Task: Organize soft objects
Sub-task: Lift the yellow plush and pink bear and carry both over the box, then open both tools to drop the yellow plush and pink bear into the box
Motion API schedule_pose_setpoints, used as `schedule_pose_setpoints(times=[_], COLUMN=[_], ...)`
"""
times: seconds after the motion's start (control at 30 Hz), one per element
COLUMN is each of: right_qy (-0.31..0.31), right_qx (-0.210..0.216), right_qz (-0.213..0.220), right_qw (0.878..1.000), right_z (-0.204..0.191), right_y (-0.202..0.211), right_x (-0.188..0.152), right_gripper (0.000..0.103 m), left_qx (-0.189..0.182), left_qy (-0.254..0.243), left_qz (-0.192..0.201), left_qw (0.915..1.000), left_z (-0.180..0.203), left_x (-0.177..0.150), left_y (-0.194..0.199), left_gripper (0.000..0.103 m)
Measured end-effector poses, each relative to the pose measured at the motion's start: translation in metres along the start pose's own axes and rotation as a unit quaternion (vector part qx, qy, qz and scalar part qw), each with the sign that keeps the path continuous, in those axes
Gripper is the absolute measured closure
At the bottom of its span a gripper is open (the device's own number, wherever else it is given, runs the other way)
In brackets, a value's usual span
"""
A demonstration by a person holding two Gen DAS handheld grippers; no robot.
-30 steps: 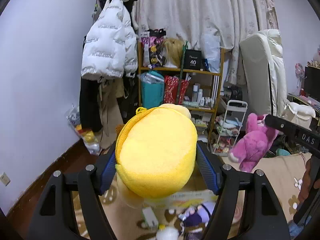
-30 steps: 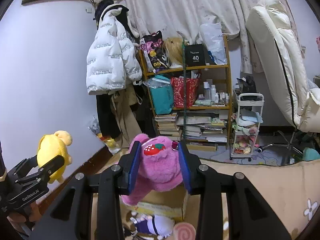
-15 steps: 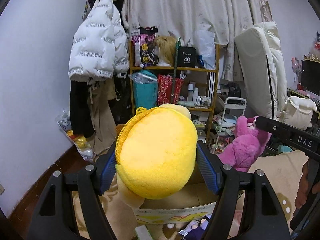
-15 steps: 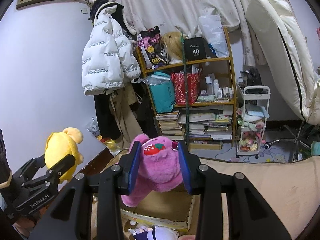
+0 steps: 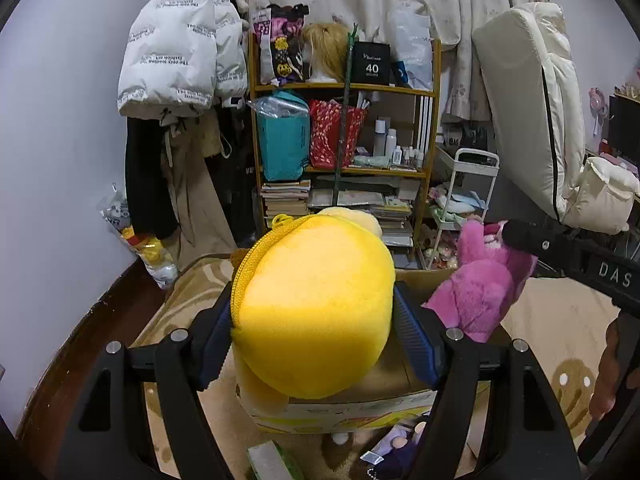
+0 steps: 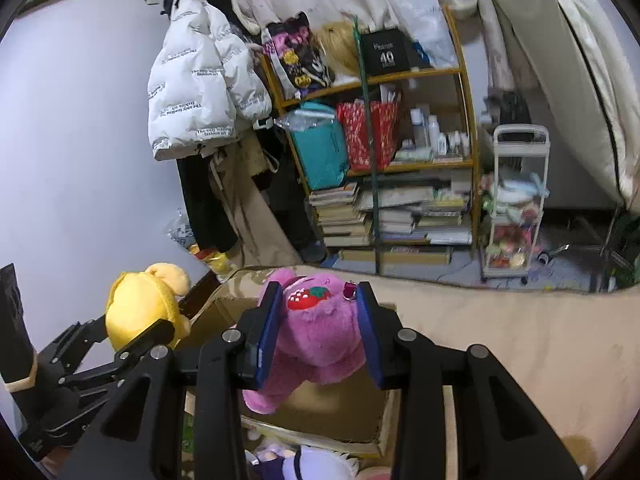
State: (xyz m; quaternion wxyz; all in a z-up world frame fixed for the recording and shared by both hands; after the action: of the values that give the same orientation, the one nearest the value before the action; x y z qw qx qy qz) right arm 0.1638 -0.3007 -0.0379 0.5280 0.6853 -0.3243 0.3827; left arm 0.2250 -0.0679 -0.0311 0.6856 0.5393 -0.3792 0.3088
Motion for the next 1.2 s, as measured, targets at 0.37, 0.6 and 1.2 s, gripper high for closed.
schedule_pose_setpoints(times=[0.37, 0.6, 1.2], right_qy=[0.016, 0.018, 0.022], right_qx=[-0.018, -0.013, -0.011], right_qz=[-0.035, -0.043, -0.055], right_qw=[0.999, 0.999, 0.998], right_z=[0.008, 0.007, -0.002], right_y=[-0.021, -0.028, -0.012], right_x=[-0.018, -0.022, -0.024], right_gripper=[0.064, 0.064, 0.052], left_qx=[-0.013, -0.011, 0.011], left_qy=[-0.001, -0.011, -0.009], left_qz=[-0.033, -0.048, -0.041], left_qw=[0.9994, 0.9987, 0.999], left_z=[0.004, 0.007, -0.004], left_x=[-0.012, -0.02, -0.026], left_y=[-0.026, -0.032, -0.008], left_gripper=[0.029, 0.026, 0.01])
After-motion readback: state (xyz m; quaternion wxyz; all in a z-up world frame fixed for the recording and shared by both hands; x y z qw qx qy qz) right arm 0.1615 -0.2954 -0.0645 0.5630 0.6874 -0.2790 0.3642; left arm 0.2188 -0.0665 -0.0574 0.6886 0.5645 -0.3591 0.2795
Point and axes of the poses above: each gripper's, at about its wrist camera, not at the fingertips, and y roughly against the way its jaws point, z to its right, x to its top, the point moved 4 cm from there along -y, roughly the way its jaws point, and after that the axes turned 9 degrees about y, right-handed, at the moved point
